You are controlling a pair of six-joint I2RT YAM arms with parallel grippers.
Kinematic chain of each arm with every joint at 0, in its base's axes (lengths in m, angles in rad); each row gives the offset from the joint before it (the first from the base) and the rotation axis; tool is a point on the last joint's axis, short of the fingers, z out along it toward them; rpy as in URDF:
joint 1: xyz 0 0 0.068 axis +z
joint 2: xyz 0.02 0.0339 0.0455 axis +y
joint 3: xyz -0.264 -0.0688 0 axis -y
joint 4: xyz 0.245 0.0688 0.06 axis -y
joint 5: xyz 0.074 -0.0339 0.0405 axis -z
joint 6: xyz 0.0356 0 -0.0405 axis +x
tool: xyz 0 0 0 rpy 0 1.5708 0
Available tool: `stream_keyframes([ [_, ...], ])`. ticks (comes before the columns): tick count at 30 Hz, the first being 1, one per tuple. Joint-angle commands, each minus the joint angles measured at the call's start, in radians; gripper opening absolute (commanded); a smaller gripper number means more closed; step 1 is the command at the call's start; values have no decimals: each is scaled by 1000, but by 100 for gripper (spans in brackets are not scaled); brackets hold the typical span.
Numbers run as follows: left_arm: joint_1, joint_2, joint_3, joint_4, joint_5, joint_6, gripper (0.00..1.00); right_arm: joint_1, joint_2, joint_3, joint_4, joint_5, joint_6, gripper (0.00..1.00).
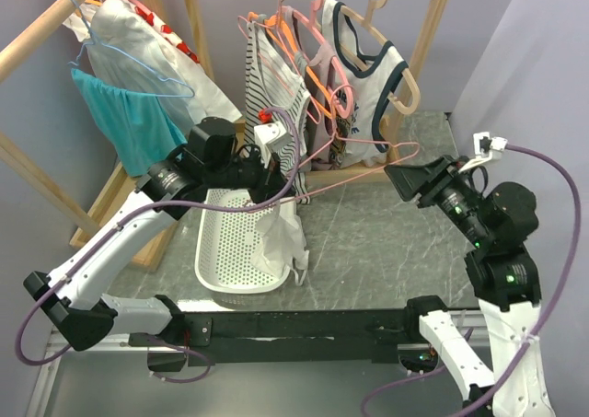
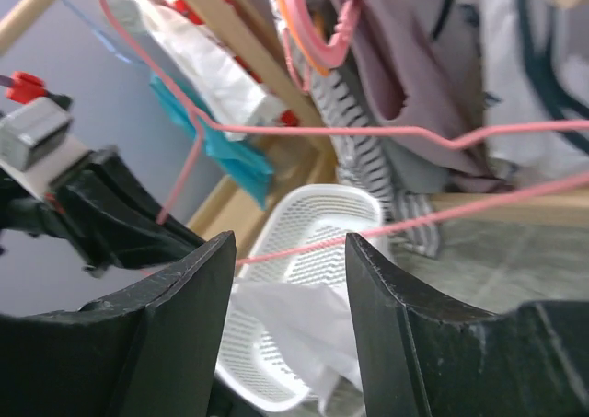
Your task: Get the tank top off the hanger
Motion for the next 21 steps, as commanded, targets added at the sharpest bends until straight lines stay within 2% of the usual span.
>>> stream_keyframes([
  [1, -14, -4, -12, 66, 44, -2, 1, 67, 56, -63, 227, -110, 142, 59],
  [4, -33, 5, -20, 91, 39, -16, 1, 159, 97, -43, 233, -32, 124, 60],
  [5, -39, 14, -20, 105, 38, -25, 1, 226, 109, -34, 238, -7, 122, 60],
  [8, -63, 40, -16, 128, 24, -40, 1, 284, 145, -54, 290, 19, 151, 60],
  [12, -88, 72, -1, 148, -2, -56, 1, 299, 156, -94, 356, 16, 196, 60],
  [18, -122, 105, 30, 145, -20, -45, 1, 324, 174, -103, 362, 76, 182, 60],
  [21, -142, 108, 31, 160, -25, -51, 1, 330, 180, -109, 359, 93, 177, 53],
])
